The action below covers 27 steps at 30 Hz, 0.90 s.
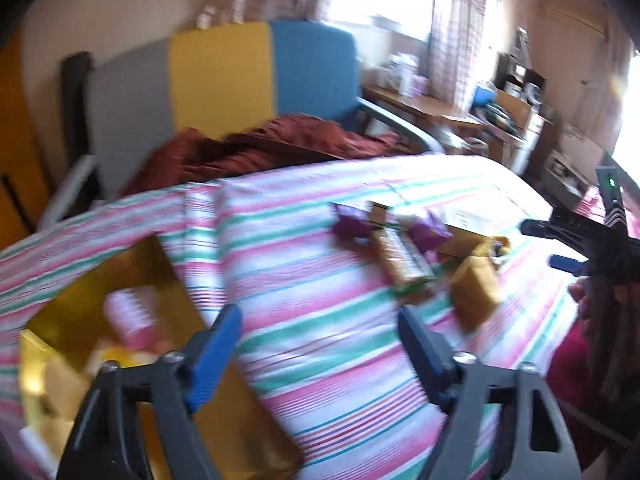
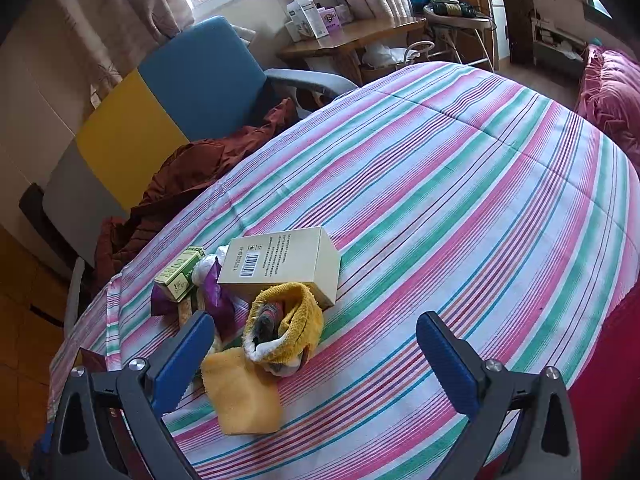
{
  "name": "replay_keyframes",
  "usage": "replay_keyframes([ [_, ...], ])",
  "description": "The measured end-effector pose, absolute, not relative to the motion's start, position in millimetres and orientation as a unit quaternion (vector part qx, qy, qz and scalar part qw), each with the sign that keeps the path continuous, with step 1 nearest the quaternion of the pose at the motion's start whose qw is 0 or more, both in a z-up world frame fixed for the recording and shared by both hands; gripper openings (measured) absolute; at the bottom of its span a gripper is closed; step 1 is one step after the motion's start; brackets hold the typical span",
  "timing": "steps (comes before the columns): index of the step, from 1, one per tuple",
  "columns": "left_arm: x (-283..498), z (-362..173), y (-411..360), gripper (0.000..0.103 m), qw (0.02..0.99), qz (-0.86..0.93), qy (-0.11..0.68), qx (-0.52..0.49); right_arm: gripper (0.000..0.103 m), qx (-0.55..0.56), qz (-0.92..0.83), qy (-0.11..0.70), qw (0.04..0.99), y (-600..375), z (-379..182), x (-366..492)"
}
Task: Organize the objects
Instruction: 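Grasp the yellow sponge with the left tool while the right tool grasps the yellow knitted pouch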
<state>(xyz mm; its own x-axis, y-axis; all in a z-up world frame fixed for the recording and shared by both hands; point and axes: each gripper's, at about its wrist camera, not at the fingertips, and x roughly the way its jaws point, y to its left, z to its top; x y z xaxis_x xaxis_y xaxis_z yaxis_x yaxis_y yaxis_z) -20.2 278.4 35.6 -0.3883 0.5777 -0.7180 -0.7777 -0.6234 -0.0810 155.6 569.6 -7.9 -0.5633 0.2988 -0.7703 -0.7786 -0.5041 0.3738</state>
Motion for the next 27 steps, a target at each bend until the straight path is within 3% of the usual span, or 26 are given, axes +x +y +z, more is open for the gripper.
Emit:
replay_keyframes([
  [9,16.8,16.2,375.1,0.077,0.503,0.755,0.167,-0.386,0.103,-0.312,0.79,0.409,0.334,580.5,-14.4,162.9],
  [18,40.7,-21.4,443.6,0.08,0.53,0.707,0.196,-0.426,0.103,-0.323,0.785,0.419,0.321,582.5,-20.6,158.0],
  [19,39.4,-24.9,446.6,0.078,0.529,0.706,0.196,-0.428,0.103,-0.325,0.785,0.42,0.319,582.6,-21.2,157.5],
  [21,36.5,-34.9,450.5,0.053,0.524,0.702,0.197,-0.439,0.103,-0.327,0.785,0.42,0.316,582.3,-21.9,156.6],
  [22,32.8,-39.5,448.1,0.046,0.531,0.691,0.186,-0.454,0.103,-0.329,0.785,0.419,0.316,582.1,-22.1,156.3],
  [27,29.4,-32.2,410.6,0.038,0.529,0.706,0.152,-0.447,0.101,-0.349,0.787,0.401,0.312,576.9,-23.4,149.1],
])
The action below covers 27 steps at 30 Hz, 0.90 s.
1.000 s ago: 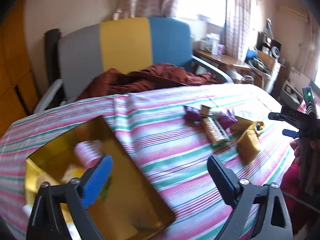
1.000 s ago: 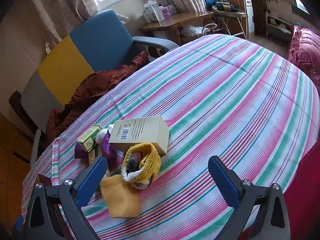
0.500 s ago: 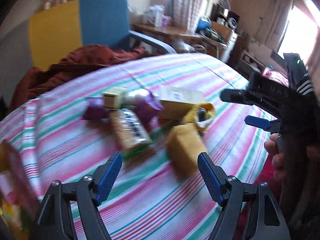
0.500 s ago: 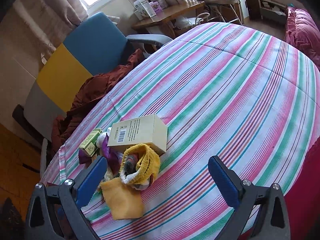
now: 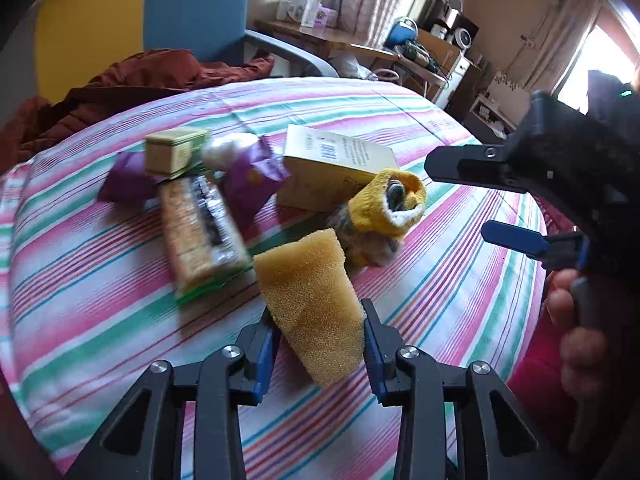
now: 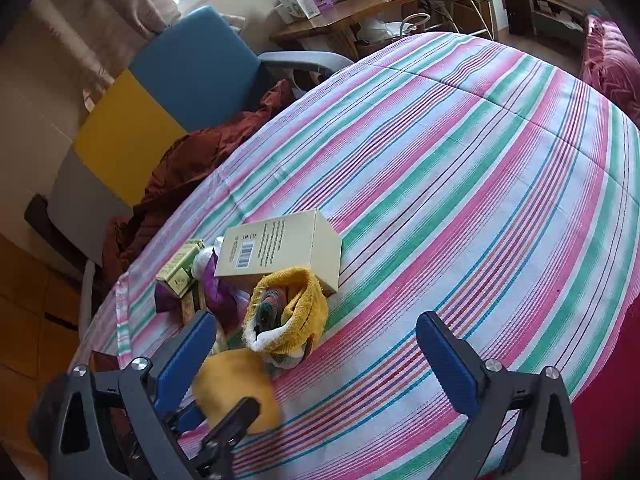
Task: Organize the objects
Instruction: 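Grasp the yellow sponge with the left tool while the right tool grasps the yellow knitted pouch, then carry the sponge and knitted pouch over the gold tray and open both tools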
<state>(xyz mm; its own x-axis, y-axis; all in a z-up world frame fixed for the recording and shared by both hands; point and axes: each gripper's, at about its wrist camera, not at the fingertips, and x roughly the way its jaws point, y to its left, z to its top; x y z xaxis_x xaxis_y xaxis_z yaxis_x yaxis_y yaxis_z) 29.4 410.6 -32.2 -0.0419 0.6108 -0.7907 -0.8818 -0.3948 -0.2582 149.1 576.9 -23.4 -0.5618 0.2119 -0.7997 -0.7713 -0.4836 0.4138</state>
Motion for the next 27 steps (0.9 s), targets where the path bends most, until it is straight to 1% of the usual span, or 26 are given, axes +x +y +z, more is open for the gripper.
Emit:
replay_keyframes([
  [6,24.6,-31.1,346.0,0.037,0.515,0.719,0.126,-0.45,0.097,-0.373,0.792,0.369,0.313,568.1,-24.4,140.0],
  [8,24.8,-29.3,328.0,0.038,0.519,0.724,0.115,-0.44,0.094,-0.379,0.791,0.367,0.309,567.0,-26.1,137.6],
  [12,24.0,-34.8,313.5,0.038,0.513,0.731,0.108,-0.437,0.089,-0.4,0.788,0.354,0.306,562.3,-31.1,129.1],
  [13,21.3,-37.5,308.5,0.038,0.511,0.729,0.095,-0.444,0.088,-0.404,0.788,0.347,0.309,561.4,-31.8,127.5],
  [16,16.7,-39.1,300.7,0.037,0.507,0.73,0.076,-0.452,0.088,-0.418,0.781,0.339,0.316,560.0,-36.7,124.3],
  [23,20.8,-36.8,279.0,0.037,0.505,0.737,0.077,-0.443,0.087,-0.431,0.783,0.311,0.323,559.9,-36.4,103.2],
  [24,20.9,-36.4,277.2,0.037,0.504,0.737,0.075,-0.443,0.085,-0.434,0.783,0.307,0.322,561.5,-38.7,98.4],
  [25,21.1,-36.5,274.8,0.037,0.505,0.736,0.073,-0.445,0.078,-0.439,0.783,0.3,0.323,563.4,-41.8,93.8],
  [27,21.8,-35.7,270.8,0.037,0.504,0.735,0.067,-0.448,0.072,-0.455,0.778,0.285,0.327,567.4,-49.5,84.6],
])
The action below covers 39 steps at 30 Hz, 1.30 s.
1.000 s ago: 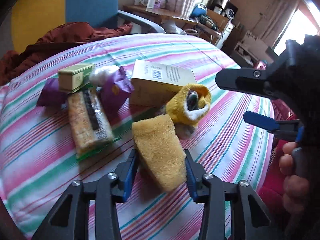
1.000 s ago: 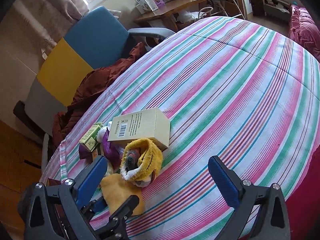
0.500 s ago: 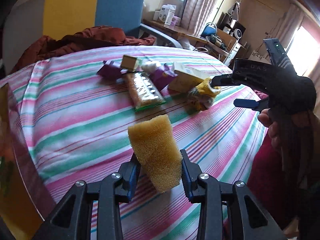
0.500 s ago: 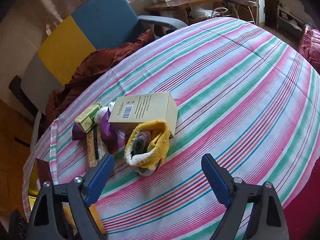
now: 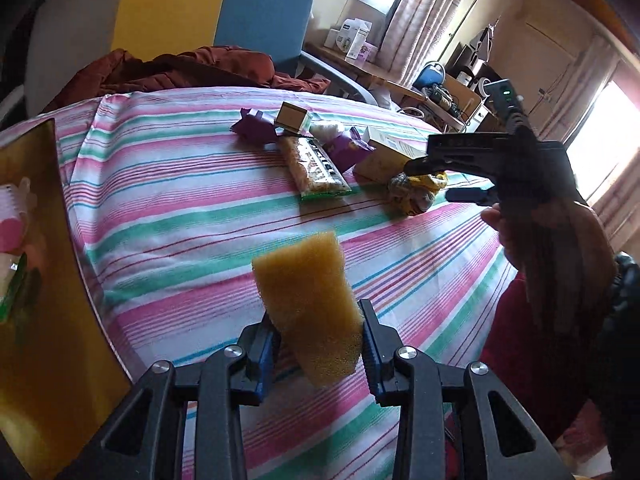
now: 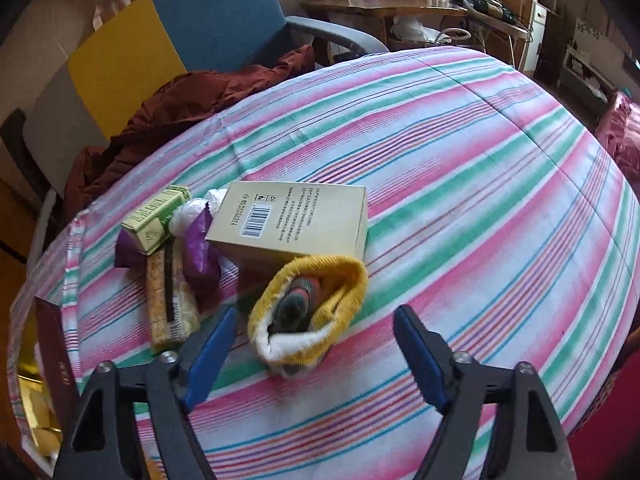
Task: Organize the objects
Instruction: 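Carry the sponge and knitted pouch over the gold tray and open both tools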
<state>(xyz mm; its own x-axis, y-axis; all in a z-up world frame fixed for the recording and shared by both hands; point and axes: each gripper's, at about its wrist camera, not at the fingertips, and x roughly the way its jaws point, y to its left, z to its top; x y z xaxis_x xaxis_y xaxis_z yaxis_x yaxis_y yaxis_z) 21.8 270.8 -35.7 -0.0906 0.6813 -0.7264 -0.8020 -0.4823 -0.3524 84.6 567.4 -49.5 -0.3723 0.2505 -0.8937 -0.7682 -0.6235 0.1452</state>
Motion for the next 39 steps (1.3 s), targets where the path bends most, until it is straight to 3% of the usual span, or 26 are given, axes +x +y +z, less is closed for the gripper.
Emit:
replay_keyframes([
  [2,22.1,-34.8,266.5,0.037,0.502,0.737,0.062,-0.449,0.063,-0.467,0.774,0.278,0.326,569.0,-55.8,81.1],
  [4,22.2,-34.0,263.6,0.037,0.499,0.738,0.057,-0.45,0.046,-0.473,0.775,0.271,0.319,565.9,-57.3,79.8],
  [8,25.9,-26.8,255.3,0.037,0.499,0.744,0.057,-0.44,0.034,-0.471,0.787,0.255,0.307,554.2,-50.9,82.1],
  [25,5.3,19.7,169.3,0.037,0.454,0.796,-0.005,-0.401,0.033,-0.445,0.857,0.17,0.196,455.8,-7.2,70.7],
  [39,-53.4,19.6,67.6,0.037,0.333,0.854,-0.057,-0.396,0.033,-0.414,0.9,0.139,0.01,315.8,34.9,21.2],
])
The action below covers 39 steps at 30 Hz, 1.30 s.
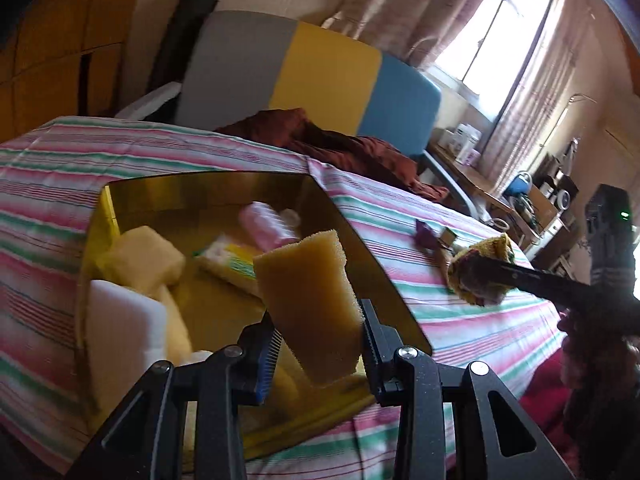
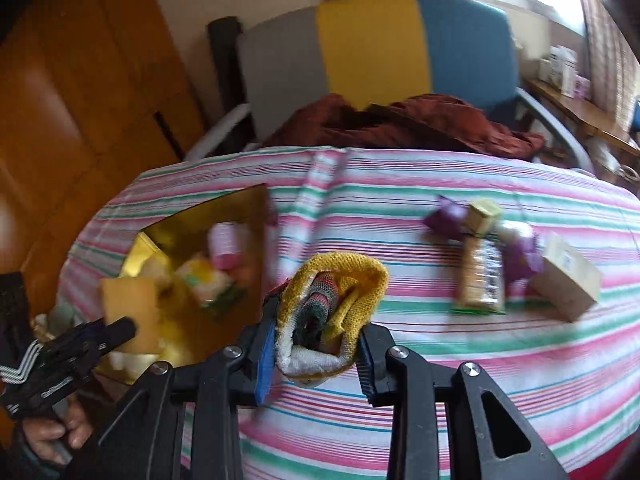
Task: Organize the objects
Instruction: 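Carry the sponge and knitted pouch over the gold tray and open both tools, then move both tools from the tray back to the cracker packet and cream box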
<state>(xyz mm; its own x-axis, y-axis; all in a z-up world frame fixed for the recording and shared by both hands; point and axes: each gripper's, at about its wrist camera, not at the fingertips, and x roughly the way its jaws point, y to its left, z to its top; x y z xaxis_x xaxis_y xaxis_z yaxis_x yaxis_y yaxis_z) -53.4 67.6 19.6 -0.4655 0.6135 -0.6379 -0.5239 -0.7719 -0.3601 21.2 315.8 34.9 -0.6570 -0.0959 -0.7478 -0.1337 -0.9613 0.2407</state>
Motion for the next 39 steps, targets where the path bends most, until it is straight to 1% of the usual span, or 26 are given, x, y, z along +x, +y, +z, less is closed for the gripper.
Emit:
replay_keyframes([
  [5,-60.7,17.0,60.0,0.037,0.322,0.859,-0.057,-0.395,0.033,-0.44,0.889,0.125,-0.041,264.5,15.7,-2.5],
  [9,-69.2,3.8,61.5,0.04,0.31,0.849,-0.041,-0.426,0.039,-0.473,0.87,0.114,-0.078,236.7,-10.9,-19.6],
  [10,-69.8,0.6,62.2,0.044,0.307,0.847,-0.039,-0.433,0.042,-0.482,0.865,0.107,-0.085,230.6,-16.7,-21.2],
  [11,-69.8,-2.7,61.8,0.05,0.305,0.845,-0.037,-0.438,0.043,-0.49,0.861,0.101,-0.091,224.9,-21.8,-21.0],
  [13,-68.4,-8.1,59.5,0.058,0.301,0.844,-0.035,-0.443,0.049,-0.499,0.855,0.094,-0.105,218.0,-30.5,-17.7],
  [15,-66.3,-14.1,54.7,0.059,0.299,0.84,-0.04,-0.451,0.049,-0.501,0.853,0.094,-0.113,216.1,-33.9,-14.2],
  [17,-63.6,-17.5,49.2,0.059,0.294,0.84,-0.042,-0.454,0.052,-0.5,0.853,0.098,-0.113,218.4,-34.0,-10.3],
  [19,-61.1,-18.2,43.6,0.06,0.292,0.84,-0.05,-0.455,0.057,-0.496,0.855,0.107,-0.107,225.5,-31.9,-7.0],
  [23,-56.1,-12.9,33.7,0.067,0.283,0.845,-0.064,-0.449,0.063,-0.475,0.867,0.121,-0.089,239.8,-20.4,8.7],
  [25,-53.5,-9.6,31.8,0.07,0.282,0.847,-0.07,-0.446,0.07,-0.466,0.873,0.123,-0.074,245.4,-14.2,11.1],
  [27,-48.6,-5.9,33.0,0.071,0.279,0.851,-0.065,-0.44,0.075,-0.456,0.88,0.121,-0.059,248.9,-9.5,17.5],
  [31,-38.4,2.8,38.8,0.08,0.273,0.862,-0.051,-0.425,0.081,-0.443,0.888,0.116,-0.038,249.9,-3.9,26.5],
  [33,-32.6,7.8,42.0,0.082,0.269,0.869,-0.04,-0.413,0.084,-0.438,0.892,0.106,-0.027,249.1,-3.3,31.2],
  [39,-18.0,16.9,50.3,0.087,0.261,0.886,-0.006,-0.384,0.084,-0.431,0.898,0.088,-0.01,248.3,0.0,38.4],
])
